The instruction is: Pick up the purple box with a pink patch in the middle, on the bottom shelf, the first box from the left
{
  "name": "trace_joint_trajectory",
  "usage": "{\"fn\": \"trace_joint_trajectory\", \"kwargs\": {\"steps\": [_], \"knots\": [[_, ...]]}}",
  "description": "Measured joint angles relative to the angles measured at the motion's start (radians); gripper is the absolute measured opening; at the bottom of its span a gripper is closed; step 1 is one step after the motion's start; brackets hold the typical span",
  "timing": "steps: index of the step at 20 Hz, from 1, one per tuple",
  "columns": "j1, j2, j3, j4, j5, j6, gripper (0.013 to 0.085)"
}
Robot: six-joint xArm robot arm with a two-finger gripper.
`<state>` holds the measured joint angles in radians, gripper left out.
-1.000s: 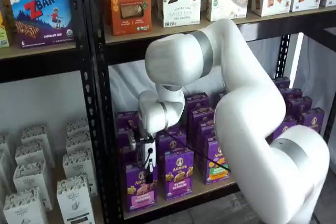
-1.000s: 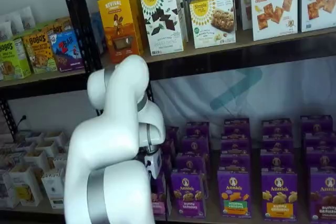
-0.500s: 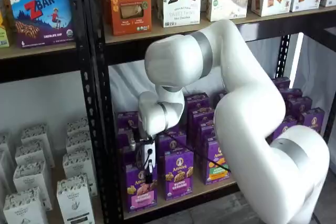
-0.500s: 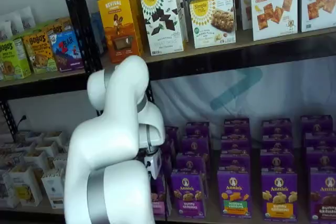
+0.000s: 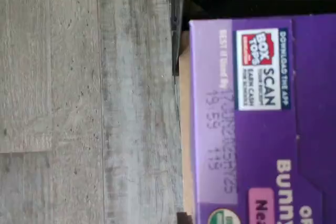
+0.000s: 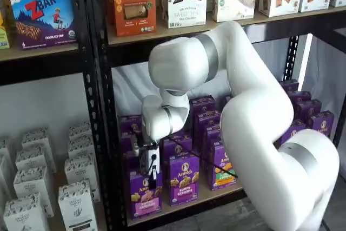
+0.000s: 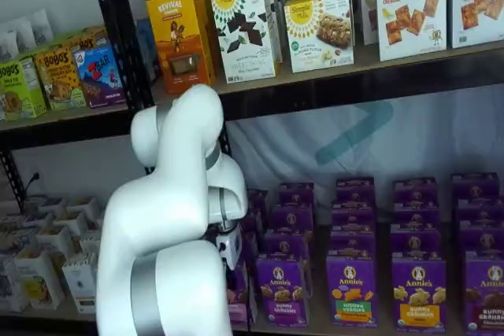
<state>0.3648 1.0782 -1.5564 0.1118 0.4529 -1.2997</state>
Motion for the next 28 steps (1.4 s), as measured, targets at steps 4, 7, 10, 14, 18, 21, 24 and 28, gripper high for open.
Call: {"fn": "trace_joint_trajectory", "kwargs": {"steps": [4, 7, 10, 14, 18, 21, 24, 28], "knots": [[0.000, 0.000, 0.001, 0.008, -0.005, -0.007, 0.0370], [-0.001, -0.002, 0.005, 0.010, -0.009, -0.010, 0.0330], [-0.002, -0.004, 0.010, 0.014, -0.016, -0.015, 0.0330], [-0.005, -0.009, 0.016, 0.017, -0.020, -0.020, 0.0330], [-0.006, -0.024, 0.031, 0.015, -0.013, -0.020, 0.0330], [-0.008, -0.045, 0.055, -0.004, -0.007, -0.005, 0.0330], [-0.009, -0.074, 0.092, -0.023, -0.005, 0.011, 0.0330], [-0.008, -0.125, 0.158, -0.037, -0.015, 0.023, 0.0330]]}}
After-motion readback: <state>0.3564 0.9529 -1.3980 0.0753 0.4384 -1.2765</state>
